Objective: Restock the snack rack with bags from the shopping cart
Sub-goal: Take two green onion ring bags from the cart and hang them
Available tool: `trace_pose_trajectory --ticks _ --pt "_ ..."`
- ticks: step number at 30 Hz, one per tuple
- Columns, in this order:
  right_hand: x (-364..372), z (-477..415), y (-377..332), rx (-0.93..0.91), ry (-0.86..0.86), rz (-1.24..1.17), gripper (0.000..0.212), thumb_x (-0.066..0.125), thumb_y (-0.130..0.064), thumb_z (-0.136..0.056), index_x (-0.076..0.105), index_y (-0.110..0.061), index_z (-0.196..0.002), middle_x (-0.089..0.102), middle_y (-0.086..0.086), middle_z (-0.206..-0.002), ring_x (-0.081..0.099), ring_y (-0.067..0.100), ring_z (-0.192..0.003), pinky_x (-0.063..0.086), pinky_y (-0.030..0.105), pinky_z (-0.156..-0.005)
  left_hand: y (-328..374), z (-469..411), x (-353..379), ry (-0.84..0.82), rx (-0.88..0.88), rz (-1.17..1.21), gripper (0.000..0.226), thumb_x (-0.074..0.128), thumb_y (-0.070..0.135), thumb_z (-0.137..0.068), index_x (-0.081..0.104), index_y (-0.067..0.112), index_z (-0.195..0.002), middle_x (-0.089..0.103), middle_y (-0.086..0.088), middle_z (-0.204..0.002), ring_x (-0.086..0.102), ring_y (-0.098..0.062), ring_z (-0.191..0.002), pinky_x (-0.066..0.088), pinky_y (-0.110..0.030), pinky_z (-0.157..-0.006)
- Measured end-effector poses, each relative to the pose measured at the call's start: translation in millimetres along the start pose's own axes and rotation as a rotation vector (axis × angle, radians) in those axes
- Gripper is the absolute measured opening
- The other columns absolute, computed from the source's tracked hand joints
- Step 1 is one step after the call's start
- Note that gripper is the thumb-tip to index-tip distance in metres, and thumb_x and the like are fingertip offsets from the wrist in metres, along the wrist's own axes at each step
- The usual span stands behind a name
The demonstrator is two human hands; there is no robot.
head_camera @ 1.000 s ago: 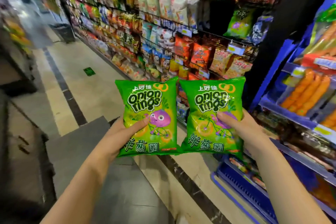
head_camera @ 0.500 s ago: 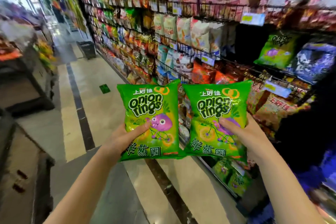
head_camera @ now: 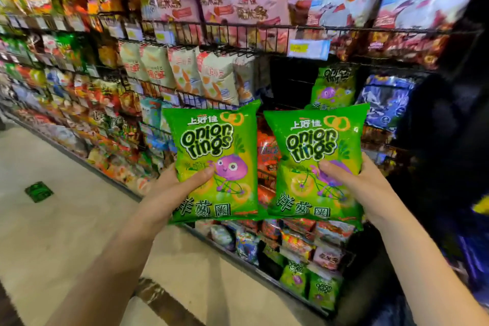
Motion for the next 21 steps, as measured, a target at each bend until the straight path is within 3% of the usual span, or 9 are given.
trace_pose_trajectory --ticks 2,5,8,11,14,16,18,21 --pt "4 -15 0 -0.018 0.086 0.007 0.085 0.093 -0.066 -0.047 0.065 -0.034 -0.120 0.077 -0.003 -0.113 0.074 0.025 -0.106 0.058 0.057 -0.092 -2 -42 -1 -0.068 -0.002 0.015 0.048 0.093 0.038 -0.071 0.073 0.022 -0.112 0.080 -0.005 -0.109 0.077 -0.025 -0.100 0.061 -0.039 -0.091" --pt "17 -34 -2 -0.022 0.200 0.008 0.076 0.093 -0.057 -0.056 0.066 -0.028 -0.122 0.078 -0.002 -0.112 0.074 0.024 -0.105 0.054 0.052 -0.100 1 -97 -4 -0.217 -0.016 0.034 0.075 0.096 0.054 -0.057 0.072 0.019 -0.119 0.078 -0.008 -0.114 0.076 -0.028 -0.104 0.059 -0.043 -0.093" --pt "29 -50 -10 -0.015 0.282 0.030 0.065 0.089 -0.047 -0.069 0.064 -0.026 -0.125 0.078 -0.003 -0.111 0.075 0.020 -0.102 0.057 0.040 -0.087 10 -146 -10 -0.319 -0.022 0.063 0.062 0.092 0.042 -0.072 0.070 0.018 -0.125 0.078 -0.007 -0.117 0.075 -0.026 -0.106 0.062 -0.039 -0.091" --pt "32 -60 -18 -0.004 0.388 0.053 0.066 0.090 -0.051 -0.064 0.065 -0.026 -0.120 0.079 -0.004 -0.104 0.076 0.017 -0.092 0.056 0.034 -0.073 16 -182 -5 -0.405 -0.041 0.111 0.065 0.092 0.050 -0.063 0.073 0.021 -0.118 0.079 -0.006 -0.113 0.077 -0.023 -0.101 0.063 -0.033 -0.082" --pt "31 -70 -24 0.013 0.457 0.038 0.053 0.084 -0.045 -0.066 0.067 -0.026 -0.113 0.080 -0.005 -0.097 0.077 0.015 -0.086 0.058 0.035 -0.075 19 -207 6 -0.464 -0.061 0.097 0.047 0.083 0.040 -0.076 0.073 0.024 -0.119 0.078 -0.005 -0.115 0.076 -0.025 -0.104 0.056 -0.045 -0.099" --pt "29 -78 -27 0.038 0.488 0.015 0.044 0.082 -0.041 -0.068 0.067 -0.027 -0.107 0.080 -0.003 -0.093 0.077 0.014 -0.079 0.059 0.035 -0.068 21 -219 13 -0.479 -0.068 0.088 0.040 0.078 0.034 -0.080 0.073 0.024 -0.119 0.079 -0.005 -0.113 0.077 -0.022 -0.101 0.055 -0.045 -0.099" --pt "26 -87 -27 0.058 0.512 -0.017 0.036 0.081 -0.034 -0.074 0.068 -0.025 -0.106 0.079 0.000 -0.090 0.077 0.016 -0.075 0.061 0.037 -0.059 22 -228 19 -0.499 -0.064 0.091 0.055 0.087 0.046 -0.071 0.072 0.022 -0.119 0.078 -0.006 -0.114 0.077 -0.021 -0.099 0.056 -0.044 -0.098" --pt "20 -99 -24 0.078 0.481 -0.031 0.040 0.082 -0.038 -0.073 0.070 -0.023 -0.108 0.079 0.009 -0.101 0.073 0.030 -0.085 0.058 0.054 -0.077 19 -240 26 -0.525 -0.065 0.087 0.095 0.096 0.067 -0.042 0.071 0.024 -0.123 0.077 -0.003 -0.119 0.074 -0.024 -0.110 0.051 -0.049 -0.104"
Point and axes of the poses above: each hand's wrist, its own z-axis away from the middle knuckle, its own x-axis out of the palm, y = z × x, the point moved 9 cm from there along -z, towards the middle knuckle
